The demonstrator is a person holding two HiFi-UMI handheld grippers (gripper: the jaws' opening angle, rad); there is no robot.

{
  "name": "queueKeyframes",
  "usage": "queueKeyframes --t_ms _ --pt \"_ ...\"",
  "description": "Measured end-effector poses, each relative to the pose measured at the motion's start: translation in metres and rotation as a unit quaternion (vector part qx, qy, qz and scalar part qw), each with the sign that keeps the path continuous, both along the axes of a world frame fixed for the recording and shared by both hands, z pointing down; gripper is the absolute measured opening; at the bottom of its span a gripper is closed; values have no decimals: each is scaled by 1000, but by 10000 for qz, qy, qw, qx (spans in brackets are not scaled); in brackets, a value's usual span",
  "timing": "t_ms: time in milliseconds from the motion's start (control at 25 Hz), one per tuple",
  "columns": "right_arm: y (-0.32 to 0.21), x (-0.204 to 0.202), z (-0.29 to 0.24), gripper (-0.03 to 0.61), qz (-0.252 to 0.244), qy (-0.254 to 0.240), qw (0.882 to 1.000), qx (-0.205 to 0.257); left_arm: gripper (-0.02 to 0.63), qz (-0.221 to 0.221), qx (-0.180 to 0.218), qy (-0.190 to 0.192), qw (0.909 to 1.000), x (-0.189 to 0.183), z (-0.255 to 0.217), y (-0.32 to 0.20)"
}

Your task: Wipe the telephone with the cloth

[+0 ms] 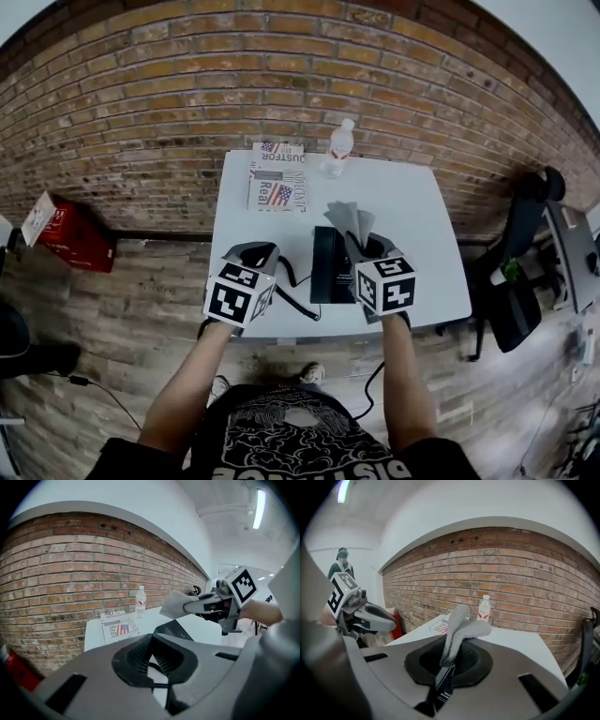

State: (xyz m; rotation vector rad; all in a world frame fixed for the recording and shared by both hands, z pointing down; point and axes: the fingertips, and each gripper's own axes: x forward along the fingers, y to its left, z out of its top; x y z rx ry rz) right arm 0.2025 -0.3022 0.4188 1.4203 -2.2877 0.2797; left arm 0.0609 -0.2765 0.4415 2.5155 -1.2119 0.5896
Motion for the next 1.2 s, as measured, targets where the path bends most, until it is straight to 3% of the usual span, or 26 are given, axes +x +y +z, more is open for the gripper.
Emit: queueKeyframes --t_ms 480,760,1200 --pt "-27 -14 56 12 -351 350 9984 -282 6 -427 -144 12 9990 -8 16 14" --pt "-19 -29 81 11 -527 318 9963 -598 6 -485 -163 -59 9987 -17 19 27" --pt "8 -39 104 12 -412 213 9947 -919 6 -366 -356 1 9987 -27 34 41"
